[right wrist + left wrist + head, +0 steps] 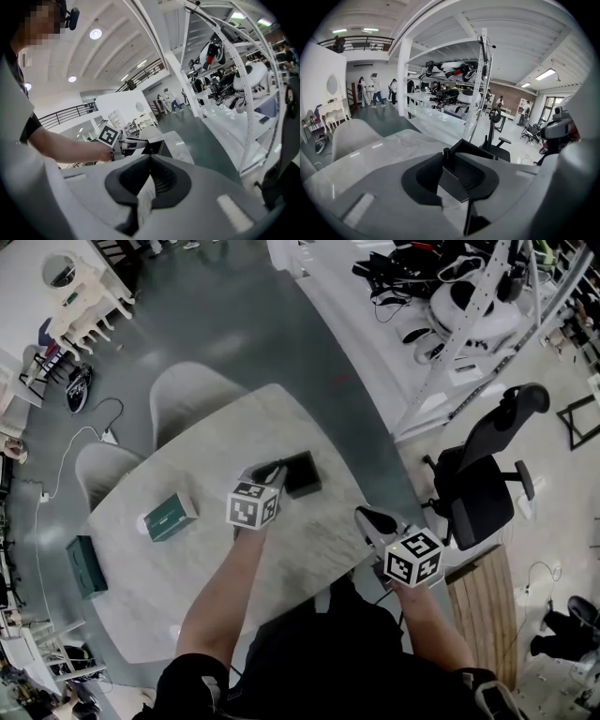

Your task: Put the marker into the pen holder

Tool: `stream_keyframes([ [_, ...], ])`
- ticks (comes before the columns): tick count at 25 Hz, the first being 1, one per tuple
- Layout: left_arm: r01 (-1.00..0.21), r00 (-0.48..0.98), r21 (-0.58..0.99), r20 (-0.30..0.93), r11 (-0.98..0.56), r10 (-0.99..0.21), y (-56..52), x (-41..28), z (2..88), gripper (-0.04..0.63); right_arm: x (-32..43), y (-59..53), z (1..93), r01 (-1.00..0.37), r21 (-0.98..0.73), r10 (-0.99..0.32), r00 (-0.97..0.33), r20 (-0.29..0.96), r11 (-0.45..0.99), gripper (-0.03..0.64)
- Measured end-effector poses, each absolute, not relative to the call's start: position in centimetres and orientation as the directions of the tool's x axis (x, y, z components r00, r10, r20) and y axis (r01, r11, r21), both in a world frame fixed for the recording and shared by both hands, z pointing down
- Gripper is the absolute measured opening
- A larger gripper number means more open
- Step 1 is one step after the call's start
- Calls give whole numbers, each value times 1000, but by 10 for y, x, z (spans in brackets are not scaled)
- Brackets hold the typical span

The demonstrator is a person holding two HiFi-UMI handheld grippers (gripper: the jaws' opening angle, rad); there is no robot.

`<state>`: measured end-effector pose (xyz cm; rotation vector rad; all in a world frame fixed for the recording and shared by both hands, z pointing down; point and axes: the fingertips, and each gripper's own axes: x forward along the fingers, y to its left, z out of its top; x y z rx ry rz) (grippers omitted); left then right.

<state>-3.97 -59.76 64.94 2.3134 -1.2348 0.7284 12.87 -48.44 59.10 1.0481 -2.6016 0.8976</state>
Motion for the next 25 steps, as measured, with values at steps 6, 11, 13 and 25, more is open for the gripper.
stream_keyframes([
  [6, -862, 465, 129, 586, -491, -663, -587, -40, 630, 69, 144, -489, 584, -684, -451, -565, -729, 386, 573, 3],
  [11, -887, 437, 126, 535, -444, -723, -585, -56, 596, 67, 150, -514, 560, -663, -410, -570, -749, 339, 627, 3],
  [13, -898, 421, 115, 508, -425, -751, -578, -63, 578, 63, 144, -518, 547, -635, -400, -557, -772, 307, 660, 3],
  [25, -942, 334, 105, 333, -318, -881, -489, -127, 489, 38, 58, -484, 473, -413, -243, -379, -909, 175, 878, 3],
])
